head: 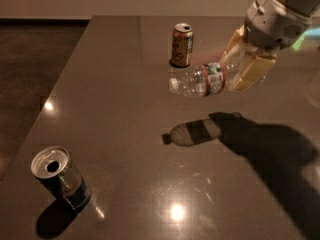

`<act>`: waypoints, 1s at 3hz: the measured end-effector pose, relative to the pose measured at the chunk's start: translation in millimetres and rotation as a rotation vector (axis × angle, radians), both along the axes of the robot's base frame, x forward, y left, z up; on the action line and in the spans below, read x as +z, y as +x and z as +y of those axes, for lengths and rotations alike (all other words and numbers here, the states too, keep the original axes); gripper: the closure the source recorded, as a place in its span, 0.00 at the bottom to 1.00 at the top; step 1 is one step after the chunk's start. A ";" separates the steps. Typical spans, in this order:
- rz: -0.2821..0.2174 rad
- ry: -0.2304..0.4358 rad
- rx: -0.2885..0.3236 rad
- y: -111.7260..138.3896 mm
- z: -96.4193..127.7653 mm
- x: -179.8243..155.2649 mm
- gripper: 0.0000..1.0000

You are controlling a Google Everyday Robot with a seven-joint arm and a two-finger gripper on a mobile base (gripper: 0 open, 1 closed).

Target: Pick water bottle

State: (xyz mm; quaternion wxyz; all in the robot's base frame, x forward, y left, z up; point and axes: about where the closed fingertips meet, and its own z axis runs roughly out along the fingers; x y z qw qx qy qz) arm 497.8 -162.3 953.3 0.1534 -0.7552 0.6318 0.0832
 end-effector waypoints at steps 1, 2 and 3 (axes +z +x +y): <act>-0.042 0.051 -0.002 10.9 8.4 30.3 1.00; -0.082 0.068 -0.011 20.9 12.8 35.8 1.00; -0.107 0.079 -0.018 28.1 16.5 37.3 1.00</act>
Offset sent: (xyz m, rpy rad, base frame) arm 0.0099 0.0076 0.0277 0.0465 -0.0378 -0.0021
